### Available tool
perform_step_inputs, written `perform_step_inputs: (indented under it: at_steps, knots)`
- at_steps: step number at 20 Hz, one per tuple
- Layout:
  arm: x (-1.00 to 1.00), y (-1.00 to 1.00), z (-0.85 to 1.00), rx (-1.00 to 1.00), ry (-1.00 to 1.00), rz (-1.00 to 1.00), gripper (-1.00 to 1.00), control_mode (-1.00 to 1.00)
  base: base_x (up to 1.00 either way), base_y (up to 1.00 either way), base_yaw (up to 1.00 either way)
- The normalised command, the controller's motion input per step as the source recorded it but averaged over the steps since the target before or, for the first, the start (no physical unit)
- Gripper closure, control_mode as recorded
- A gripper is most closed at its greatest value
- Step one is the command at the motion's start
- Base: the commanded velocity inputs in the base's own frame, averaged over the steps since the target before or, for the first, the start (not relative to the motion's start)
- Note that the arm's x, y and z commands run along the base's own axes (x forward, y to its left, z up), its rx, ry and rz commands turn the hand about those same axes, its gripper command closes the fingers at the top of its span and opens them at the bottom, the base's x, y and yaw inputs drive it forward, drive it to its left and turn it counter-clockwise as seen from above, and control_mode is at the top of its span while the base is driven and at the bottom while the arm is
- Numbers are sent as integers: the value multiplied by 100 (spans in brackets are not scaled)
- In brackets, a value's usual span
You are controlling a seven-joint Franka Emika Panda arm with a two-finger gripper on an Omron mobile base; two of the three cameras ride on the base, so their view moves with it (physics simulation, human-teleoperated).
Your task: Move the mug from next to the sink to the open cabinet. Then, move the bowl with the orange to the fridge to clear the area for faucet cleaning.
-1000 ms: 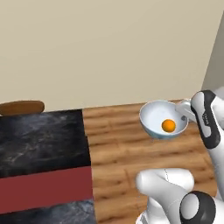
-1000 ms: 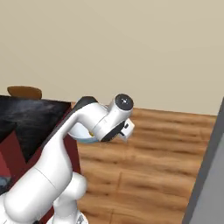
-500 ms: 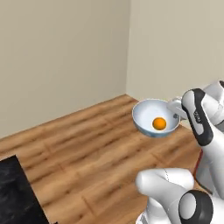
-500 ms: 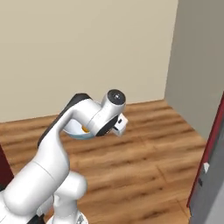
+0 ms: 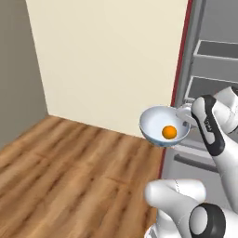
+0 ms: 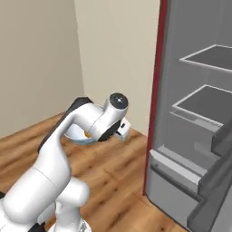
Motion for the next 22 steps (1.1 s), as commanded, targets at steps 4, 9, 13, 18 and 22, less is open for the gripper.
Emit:
perform_step_inputs:
  at_steps: [4, 9, 13, 18, 22]
  knots:
    - [0, 0, 0, 0, 0, 0, 100, 100, 62, 0, -86]
    - [0, 0, 0, 0, 0, 0, 100, 100, 74, 6, -78]
    - [0, 0, 0, 0, 0, 0, 100, 100, 100, 43, -43]
    - [0, 0, 0, 0, 0, 0, 100, 100, 88, 46, -32]
    - [52, 11, 40, 0, 8, -21, 100, -100, 0, 0, 0]
